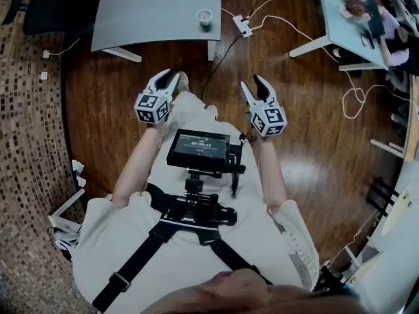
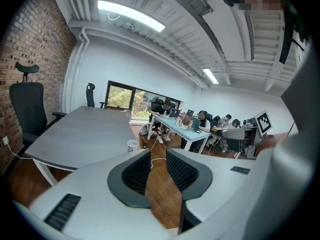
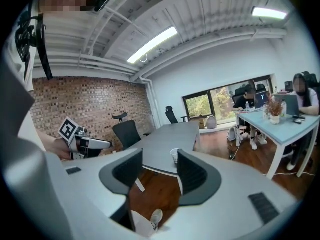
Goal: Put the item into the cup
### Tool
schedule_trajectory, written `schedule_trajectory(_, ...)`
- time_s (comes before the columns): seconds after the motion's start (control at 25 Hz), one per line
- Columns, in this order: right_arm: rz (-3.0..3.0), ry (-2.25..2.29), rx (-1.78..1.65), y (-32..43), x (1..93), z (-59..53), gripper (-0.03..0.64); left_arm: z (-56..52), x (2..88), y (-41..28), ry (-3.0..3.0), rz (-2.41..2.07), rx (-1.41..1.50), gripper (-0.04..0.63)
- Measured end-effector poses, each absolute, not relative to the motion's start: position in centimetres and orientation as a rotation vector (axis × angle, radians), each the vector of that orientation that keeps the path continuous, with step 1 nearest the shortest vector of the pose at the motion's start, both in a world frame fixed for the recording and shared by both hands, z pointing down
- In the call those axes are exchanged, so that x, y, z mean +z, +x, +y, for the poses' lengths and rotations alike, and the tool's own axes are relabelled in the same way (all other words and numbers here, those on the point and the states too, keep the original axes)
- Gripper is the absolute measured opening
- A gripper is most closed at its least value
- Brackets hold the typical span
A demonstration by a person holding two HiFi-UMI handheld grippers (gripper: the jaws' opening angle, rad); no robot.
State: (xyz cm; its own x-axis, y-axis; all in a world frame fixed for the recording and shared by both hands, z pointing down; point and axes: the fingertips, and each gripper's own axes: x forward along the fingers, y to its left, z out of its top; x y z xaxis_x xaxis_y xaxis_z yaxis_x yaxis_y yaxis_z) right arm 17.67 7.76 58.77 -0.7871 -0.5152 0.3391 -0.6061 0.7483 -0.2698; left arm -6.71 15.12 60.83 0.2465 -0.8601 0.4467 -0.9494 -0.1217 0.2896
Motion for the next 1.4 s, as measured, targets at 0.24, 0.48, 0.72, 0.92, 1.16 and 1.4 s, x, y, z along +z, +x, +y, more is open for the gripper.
schedule_trajectory(0.24, -2.725, 0.865, 0.537, 16.6, 58.7, 8.8, 0.23, 16.5, 60.7, -7.9, 1.978, -1.677, 0.21, 0.101)
schedule_trajectory(0.48, -2.707, 0.863, 0.54, 15.1, 59.3, 9.7, 0.23, 16.7, 60.8, -8.8, 1.98, -1.652, 0.212, 0.101)
schedule_trajectory(0.72, -2.671, 0.904, 0.503, 12.0, 60.7, 10.5, 0.23, 16.5, 62.1, -11.4, 2.013, -1.593, 0.261, 0.101)
schedule_trajectory(0.92, -2.653, 0.953, 0.493, 9.8, 61.1, 11.1, 0.23, 16.6, 63.5, -13.3, 2.027, -1.541, 0.318, 0.101)
schedule_trajectory(1.16, -2.637, 1.03, 0.464, 5.7, 62.1, 10.8, 0.23, 15.4, 64.8, -16.9, 2.038, -1.499, 0.342, 0.101)
schedule_trajectory(1.4, -2.559, 1.114, 0.462, 3.5, 63.8, 10.3, 0.23, 14.1, 65.5, -18.6, 2.071, -1.462, 0.337, 0.101)
